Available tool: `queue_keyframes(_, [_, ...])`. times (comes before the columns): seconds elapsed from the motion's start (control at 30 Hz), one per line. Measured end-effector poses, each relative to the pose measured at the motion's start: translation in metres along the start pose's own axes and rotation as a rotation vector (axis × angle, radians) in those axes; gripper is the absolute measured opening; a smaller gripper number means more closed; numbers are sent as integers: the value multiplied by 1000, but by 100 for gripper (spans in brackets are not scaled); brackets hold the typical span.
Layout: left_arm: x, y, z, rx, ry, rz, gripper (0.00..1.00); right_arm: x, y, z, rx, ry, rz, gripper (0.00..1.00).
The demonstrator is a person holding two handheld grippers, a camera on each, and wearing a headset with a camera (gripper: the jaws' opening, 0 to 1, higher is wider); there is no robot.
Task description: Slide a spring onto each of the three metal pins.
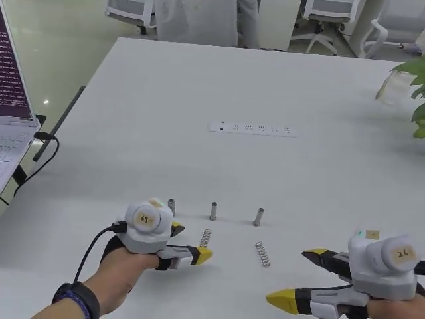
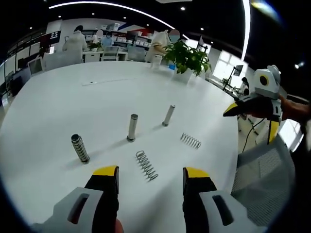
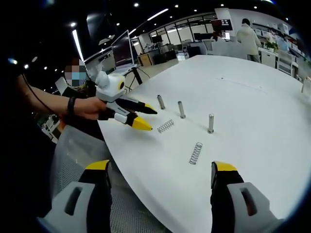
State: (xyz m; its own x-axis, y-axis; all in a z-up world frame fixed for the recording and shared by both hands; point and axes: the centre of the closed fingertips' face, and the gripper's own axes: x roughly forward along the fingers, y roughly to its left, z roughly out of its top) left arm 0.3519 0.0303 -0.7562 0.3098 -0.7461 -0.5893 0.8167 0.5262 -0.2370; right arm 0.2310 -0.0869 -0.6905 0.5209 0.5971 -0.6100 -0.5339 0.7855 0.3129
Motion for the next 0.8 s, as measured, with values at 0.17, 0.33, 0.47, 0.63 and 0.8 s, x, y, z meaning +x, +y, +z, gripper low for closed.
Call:
queue_keyframes(0.17, [4,-1,-1,-2,8,4,45,0,2,-1,4,1,0,83])
queue_keyframes(0.33, [9,1,-4,-9,16,9,42,0,3,-3,6,6,1,83])
queue_keyframes(0.47, [12,1,-6,-13,23,14,40,-3,2,-1,8,0,-4,83])
queue_keyframes(0.63, [19,1,-9,-15,36,15,37,-5,0,0,7,-4,-7,83])
queue_keyframes(0.8, [25,1,-13,-15,53,27,30,-7,1,2,9,-7,-7,83])
